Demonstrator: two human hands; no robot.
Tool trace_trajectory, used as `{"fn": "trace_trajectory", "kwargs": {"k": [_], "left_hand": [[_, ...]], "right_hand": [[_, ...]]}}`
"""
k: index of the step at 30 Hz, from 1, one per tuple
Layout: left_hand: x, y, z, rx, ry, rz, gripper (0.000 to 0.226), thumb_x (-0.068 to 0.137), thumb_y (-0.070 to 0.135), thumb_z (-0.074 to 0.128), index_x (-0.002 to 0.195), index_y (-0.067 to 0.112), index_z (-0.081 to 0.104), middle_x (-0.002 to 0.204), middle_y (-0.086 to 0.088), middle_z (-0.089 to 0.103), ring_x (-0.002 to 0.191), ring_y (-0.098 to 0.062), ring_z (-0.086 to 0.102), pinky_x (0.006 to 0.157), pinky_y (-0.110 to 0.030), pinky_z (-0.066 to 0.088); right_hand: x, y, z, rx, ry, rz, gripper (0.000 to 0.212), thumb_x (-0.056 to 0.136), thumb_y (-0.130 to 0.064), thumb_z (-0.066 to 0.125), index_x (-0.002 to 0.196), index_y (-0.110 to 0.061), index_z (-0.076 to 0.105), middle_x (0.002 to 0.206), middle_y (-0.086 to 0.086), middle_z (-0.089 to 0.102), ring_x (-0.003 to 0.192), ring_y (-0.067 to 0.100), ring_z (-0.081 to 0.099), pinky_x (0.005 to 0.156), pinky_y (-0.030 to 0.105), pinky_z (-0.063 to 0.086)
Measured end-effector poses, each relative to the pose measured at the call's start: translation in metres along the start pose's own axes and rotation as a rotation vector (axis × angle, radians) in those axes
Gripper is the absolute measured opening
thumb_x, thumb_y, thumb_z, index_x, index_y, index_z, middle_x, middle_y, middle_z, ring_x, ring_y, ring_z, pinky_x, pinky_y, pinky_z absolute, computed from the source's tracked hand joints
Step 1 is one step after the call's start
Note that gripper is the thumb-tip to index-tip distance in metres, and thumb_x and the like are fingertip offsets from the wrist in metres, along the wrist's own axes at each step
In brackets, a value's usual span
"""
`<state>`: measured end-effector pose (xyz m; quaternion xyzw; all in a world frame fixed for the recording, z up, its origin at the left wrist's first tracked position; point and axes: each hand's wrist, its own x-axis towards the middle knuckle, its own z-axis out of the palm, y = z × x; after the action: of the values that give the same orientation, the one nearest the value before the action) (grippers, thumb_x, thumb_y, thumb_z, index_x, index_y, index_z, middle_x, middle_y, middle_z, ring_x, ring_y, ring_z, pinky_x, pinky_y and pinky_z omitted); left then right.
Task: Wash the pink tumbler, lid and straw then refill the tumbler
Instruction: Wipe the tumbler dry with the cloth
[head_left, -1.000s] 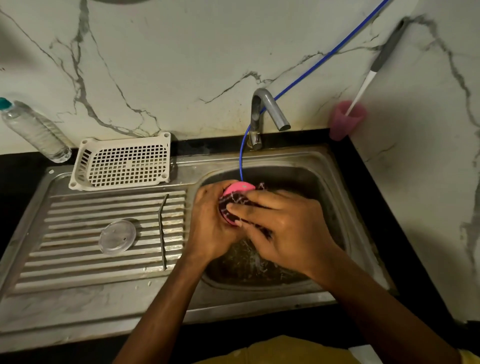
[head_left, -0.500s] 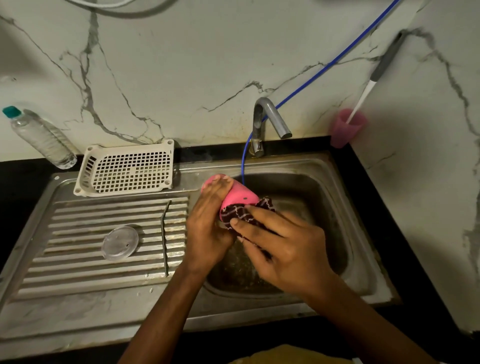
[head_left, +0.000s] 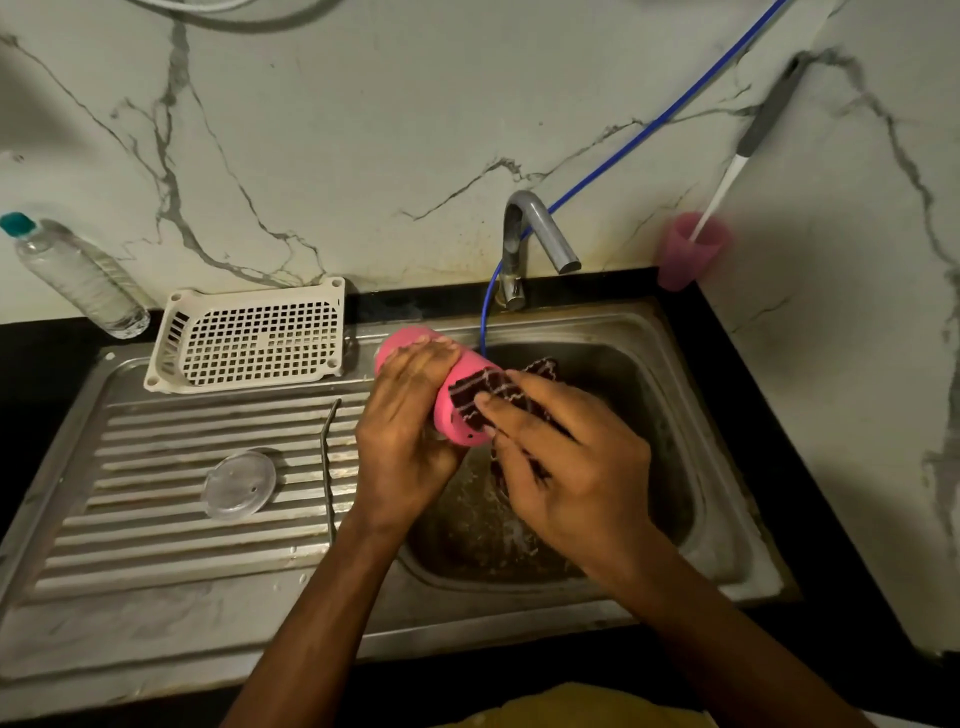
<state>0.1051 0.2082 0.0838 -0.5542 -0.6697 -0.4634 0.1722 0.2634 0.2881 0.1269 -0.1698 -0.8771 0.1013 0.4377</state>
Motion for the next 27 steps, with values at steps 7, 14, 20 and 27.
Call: {"fn": "trace_trajectory", "kwargs": {"k": [7,14,20,27], "left_hand": [[-0.002,-0.005,-0.004,0.021,0.029,0.039,0.057,0.084,0.027,0.079,0.129,-0.001,0.059,0.134,-0.008,0.06,0.133,-0.016,0.05,0.113,-0.044,0.042],[-0.002,0.002,-0.002,-0.003,0.016,-0.045,0.058,0.096,0.045,0.063,0.127,-0.005,0.06,0.131,-0.008,0.06,0.129,-0.019,0.052,0.111,-0.035,0.043],[0.001,0.002,-0.009,0.018,0.045,-0.04,0.06,0.097,0.046,0.06,0.124,-0.007,0.063,0.129,-0.01,0.063,0.123,-0.023,0.057,0.107,-0.038,0.046],[-0.002,-0.013,-0.02,0.093,0.004,-0.003,0.054,0.085,0.028,0.08,0.125,-0.003,0.062,0.126,-0.016,0.066,0.121,-0.028,0.058,0.104,-0.043,0.048]], "right_hand": [[-0.01,0.014,-0.002,0.04,0.002,0.16,0.024,0.089,-0.017,0.07,0.111,-0.013,0.076,0.114,0.006,0.071,0.093,0.02,0.072,0.069,0.04,0.059],[-0.02,-0.009,-0.001,0.121,-0.065,0.03,0.026,0.086,-0.014,0.074,0.111,-0.017,0.078,0.118,0.009,0.072,0.097,0.023,0.073,0.075,0.036,0.06],[0.02,-0.009,-0.001,0.103,-0.065,0.004,0.028,0.088,-0.016,0.07,0.116,-0.014,0.076,0.117,0.009,0.071,0.093,0.025,0.07,0.07,0.039,0.059],[0.0,0.016,-0.012,-0.004,-0.368,-0.285,0.032,0.085,-0.019,0.064,0.113,-0.029,0.076,0.123,-0.002,0.07,0.093,0.025,0.065,0.061,0.036,0.056]]}}
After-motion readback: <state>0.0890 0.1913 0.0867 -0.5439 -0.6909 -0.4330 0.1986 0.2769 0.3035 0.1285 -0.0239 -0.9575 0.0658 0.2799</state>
